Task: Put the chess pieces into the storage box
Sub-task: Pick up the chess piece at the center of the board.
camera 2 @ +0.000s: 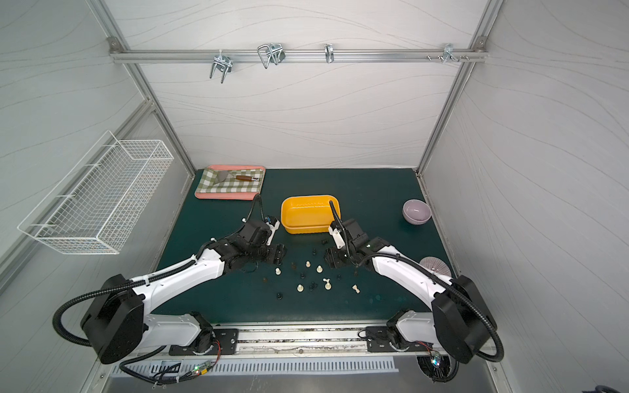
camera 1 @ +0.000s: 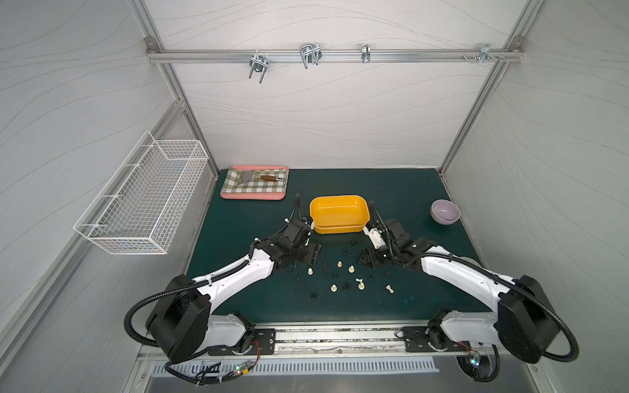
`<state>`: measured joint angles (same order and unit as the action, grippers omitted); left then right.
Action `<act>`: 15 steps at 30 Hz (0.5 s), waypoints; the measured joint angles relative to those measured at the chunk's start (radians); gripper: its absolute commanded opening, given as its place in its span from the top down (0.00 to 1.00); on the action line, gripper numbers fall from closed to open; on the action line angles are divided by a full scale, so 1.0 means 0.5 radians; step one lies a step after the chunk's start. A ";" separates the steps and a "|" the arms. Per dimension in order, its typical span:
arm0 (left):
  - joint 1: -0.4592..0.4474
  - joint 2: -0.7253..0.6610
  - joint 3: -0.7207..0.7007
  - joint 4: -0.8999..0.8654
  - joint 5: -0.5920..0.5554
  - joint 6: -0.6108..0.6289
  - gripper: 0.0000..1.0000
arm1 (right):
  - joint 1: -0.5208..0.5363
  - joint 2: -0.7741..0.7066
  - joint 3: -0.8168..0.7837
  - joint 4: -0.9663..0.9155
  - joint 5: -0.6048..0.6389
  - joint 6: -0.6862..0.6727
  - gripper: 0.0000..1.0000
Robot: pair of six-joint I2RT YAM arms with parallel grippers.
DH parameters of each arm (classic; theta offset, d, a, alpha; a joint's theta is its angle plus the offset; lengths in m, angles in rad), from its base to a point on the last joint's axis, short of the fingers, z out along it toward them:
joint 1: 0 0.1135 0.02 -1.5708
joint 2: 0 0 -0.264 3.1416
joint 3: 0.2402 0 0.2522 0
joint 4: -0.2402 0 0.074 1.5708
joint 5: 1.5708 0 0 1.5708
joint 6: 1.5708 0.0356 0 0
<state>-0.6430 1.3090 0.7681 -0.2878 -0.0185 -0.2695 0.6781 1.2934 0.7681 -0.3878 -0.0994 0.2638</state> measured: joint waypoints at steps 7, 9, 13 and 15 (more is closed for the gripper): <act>-0.003 -0.006 -0.008 0.001 0.000 -0.010 0.22 | 0.064 0.188 0.185 -0.054 0.141 0.027 0.45; -0.003 -0.006 -0.008 0.001 0.000 -0.011 0.22 | 0.088 0.265 0.241 -0.076 0.187 0.032 0.49; -0.003 -0.006 -0.008 0.001 0.000 -0.011 0.22 | 0.140 0.362 0.291 -0.131 0.248 0.035 0.53; -0.003 -0.006 -0.008 0.001 0.000 -0.014 0.22 | 0.156 0.395 0.301 -0.155 0.272 0.036 0.56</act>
<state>-0.6445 1.3060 0.7639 -0.2874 -0.0185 -0.2768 0.7563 1.4910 0.9184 -0.4652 0.0364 0.2817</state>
